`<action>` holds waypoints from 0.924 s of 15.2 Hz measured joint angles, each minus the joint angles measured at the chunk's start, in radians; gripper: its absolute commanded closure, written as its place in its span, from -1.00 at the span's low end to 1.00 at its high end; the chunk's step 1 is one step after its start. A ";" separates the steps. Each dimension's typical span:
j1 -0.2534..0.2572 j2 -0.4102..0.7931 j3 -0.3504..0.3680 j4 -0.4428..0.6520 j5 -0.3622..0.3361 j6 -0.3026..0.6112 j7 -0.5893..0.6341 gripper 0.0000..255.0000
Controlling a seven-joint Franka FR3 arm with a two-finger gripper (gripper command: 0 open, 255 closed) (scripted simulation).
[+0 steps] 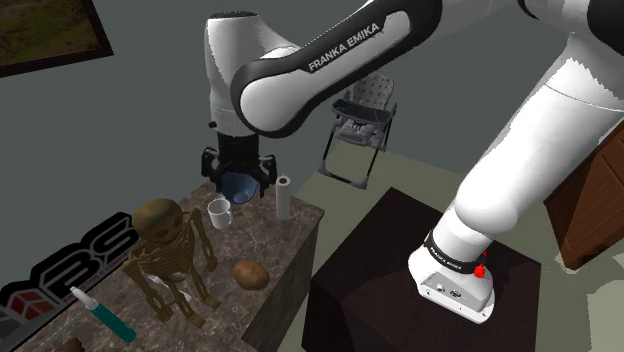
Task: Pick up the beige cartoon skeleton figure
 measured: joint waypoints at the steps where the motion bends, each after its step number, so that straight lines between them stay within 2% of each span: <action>1: -0.002 0.054 0.011 0.037 -0.042 0.013 0.061 -1.00; 4: 0.020 0.196 0.012 0.122 -0.160 0.051 0.233 -1.00; 6: 0.062 0.305 -0.008 0.222 -0.247 0.045 0.352 -1.00; 9: 0.124 0.427 -0.053 0.327 -0.330 0.053 0.484 -1.00; 14: 0.155 0.493 -0.085 0.347 -0.376 0.095 0.536 -1.00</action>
